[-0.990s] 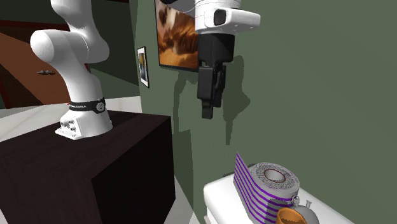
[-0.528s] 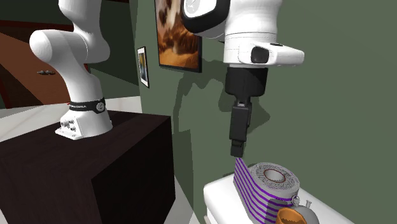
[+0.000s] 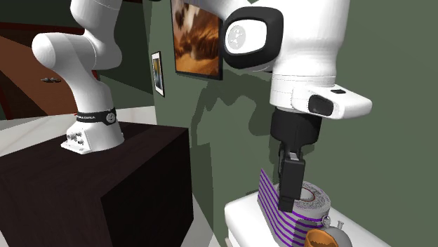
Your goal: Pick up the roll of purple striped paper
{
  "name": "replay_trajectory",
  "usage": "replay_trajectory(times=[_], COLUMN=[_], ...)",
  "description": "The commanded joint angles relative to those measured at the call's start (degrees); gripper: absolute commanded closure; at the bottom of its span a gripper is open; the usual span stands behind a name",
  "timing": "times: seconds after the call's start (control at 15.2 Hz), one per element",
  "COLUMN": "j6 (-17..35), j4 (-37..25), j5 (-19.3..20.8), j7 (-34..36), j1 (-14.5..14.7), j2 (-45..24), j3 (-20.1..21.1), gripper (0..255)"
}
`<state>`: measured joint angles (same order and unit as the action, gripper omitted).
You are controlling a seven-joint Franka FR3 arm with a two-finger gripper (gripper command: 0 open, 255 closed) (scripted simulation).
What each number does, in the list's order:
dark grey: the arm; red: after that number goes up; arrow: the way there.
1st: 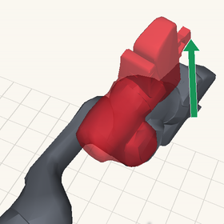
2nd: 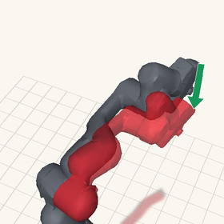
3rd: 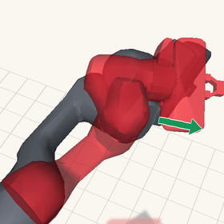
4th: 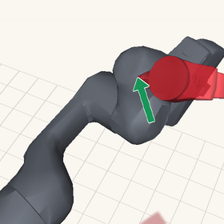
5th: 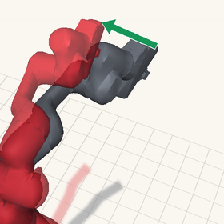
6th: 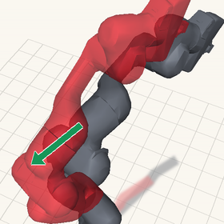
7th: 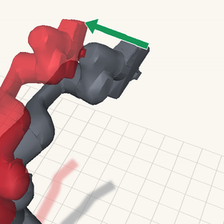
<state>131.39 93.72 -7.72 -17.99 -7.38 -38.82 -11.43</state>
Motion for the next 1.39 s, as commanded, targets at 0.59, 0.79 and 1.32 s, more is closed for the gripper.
replay_trajectory(times=[0.59, 0.79, 1.32], j6=[2.4, 2.4, -0.7], j4=[-0.2, -0.1, -0.1], j5=[-0.5, -0.5, 0.1], j7=[-0.3, -0.5, -0.1], j1=[-0.4, -0.5, 0.0], j2=[-2.5, -2.5, 0.6], j3=[0.4, 0.4, -0.1], gripper=[255, 255, 255])
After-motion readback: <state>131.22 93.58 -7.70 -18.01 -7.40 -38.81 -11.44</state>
